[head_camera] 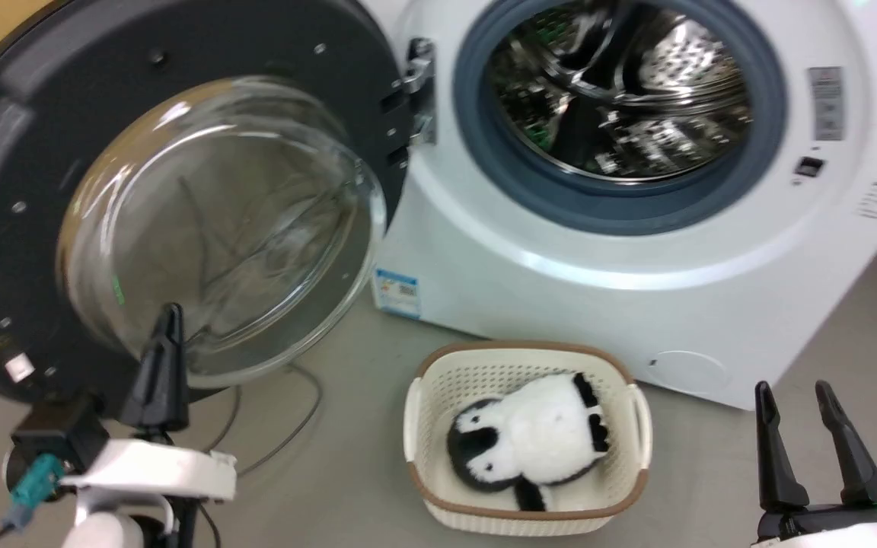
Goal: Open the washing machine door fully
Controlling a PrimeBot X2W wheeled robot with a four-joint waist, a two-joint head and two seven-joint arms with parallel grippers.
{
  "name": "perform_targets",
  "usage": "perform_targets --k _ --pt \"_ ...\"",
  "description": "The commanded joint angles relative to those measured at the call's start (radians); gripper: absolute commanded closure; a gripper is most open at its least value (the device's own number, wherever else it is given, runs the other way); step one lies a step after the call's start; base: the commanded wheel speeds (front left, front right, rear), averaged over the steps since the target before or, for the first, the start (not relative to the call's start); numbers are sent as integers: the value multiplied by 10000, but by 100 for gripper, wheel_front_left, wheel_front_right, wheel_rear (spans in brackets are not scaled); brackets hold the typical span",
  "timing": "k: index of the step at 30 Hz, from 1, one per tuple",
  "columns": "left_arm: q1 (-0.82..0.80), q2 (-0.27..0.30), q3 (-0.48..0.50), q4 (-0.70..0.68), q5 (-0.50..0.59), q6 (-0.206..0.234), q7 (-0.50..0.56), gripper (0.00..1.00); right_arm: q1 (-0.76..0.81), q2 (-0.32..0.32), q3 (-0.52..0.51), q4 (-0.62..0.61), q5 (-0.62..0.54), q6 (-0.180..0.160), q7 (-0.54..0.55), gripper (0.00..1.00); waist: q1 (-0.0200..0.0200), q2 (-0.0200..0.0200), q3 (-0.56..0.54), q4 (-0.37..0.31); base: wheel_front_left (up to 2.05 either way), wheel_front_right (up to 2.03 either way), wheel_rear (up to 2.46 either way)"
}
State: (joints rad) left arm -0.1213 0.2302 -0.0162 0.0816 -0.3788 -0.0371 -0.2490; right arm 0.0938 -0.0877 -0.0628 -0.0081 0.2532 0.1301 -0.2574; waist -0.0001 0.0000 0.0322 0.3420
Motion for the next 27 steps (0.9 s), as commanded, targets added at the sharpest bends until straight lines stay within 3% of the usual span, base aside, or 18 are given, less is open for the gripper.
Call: perform_targets --k 1,7,20,21,22,27 --pt "199 -56 -26 -141 4 3 -74 100 113 50 14 -183 -64 6 -38 0 1 0 -235 -273 0 0 0" --pt "911 -210 -443 -498 175 -27 -76 100 493 104 141 -723 -417 6 -41 0 1 0 -517 -826 0 0 0" --pt "1978 -588 -1052 -436 499 -64 -114 100 780 135 328 -528 -656 6 -42 0 1 0 -601 -2072 0 0 0" --pt "2025 -631 -997 -409 491 -31 -117 67 798 117 358 -527 -667 6 -43 0 1 0 -600 -2143 0 0 0" --pt "2072 -641 -974 -372 537 -8 -120 0 818 98 385 -527 -683 6 -43 0 1 0 -603 -2208 0 0 0" --pt "2251 -783 -880 -380 956 66 -125 0 890 87 423 -507 -682 6 -43 0 1 0 -621 -2416 0 0 0"
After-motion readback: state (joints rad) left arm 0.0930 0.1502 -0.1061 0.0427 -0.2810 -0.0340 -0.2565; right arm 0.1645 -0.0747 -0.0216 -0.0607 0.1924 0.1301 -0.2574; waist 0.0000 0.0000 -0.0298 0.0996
